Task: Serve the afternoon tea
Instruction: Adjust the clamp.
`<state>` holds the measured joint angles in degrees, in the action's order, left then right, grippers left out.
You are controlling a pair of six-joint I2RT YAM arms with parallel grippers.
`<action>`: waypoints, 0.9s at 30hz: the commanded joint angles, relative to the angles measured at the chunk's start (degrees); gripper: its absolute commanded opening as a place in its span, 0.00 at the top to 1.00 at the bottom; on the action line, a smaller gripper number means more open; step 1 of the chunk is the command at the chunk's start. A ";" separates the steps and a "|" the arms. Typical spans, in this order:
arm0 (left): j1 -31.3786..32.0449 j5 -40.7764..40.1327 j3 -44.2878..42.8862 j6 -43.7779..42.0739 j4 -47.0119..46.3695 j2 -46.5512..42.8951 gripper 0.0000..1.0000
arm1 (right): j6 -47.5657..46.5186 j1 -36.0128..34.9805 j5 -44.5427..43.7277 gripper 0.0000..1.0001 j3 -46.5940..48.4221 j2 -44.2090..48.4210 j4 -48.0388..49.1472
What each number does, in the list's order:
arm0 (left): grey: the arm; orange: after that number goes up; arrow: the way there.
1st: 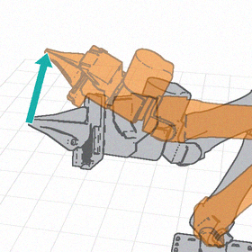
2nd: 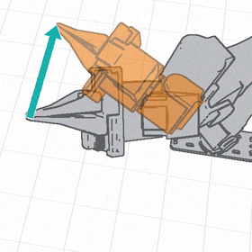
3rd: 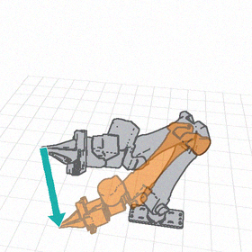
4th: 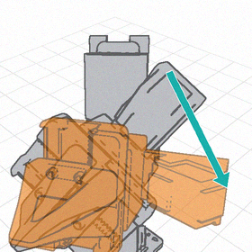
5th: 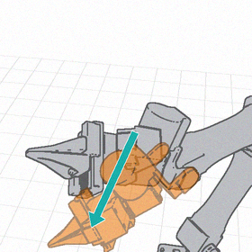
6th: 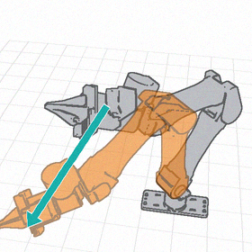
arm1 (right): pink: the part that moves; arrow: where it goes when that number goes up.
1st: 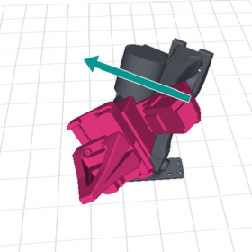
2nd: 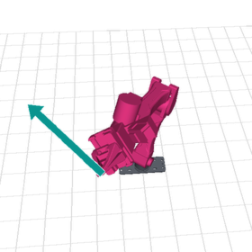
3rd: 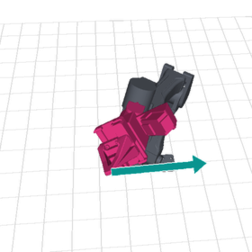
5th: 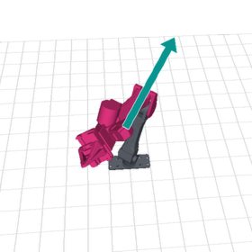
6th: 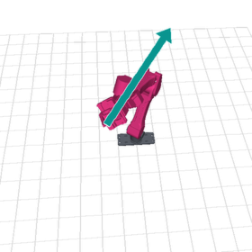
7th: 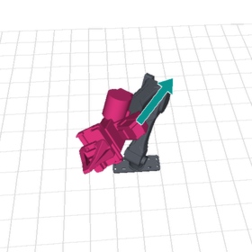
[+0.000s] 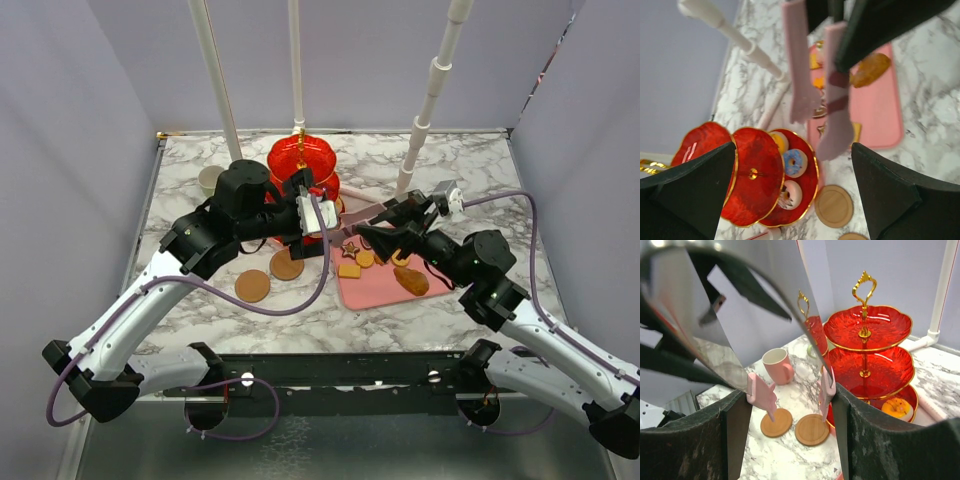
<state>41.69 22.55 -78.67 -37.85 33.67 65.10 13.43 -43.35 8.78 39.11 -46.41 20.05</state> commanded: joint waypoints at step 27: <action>9.70 -23.66 10.23 4.91 -19.47 1.37 0.27 | 3.85 0.47 -4.55 0.38 1.88 -7.73 13.08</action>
<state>50.76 3.84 -68.64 -34.11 18.79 65.80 16.10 -43.09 5.15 41.19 -53.34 29.93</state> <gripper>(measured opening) 0.779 0.623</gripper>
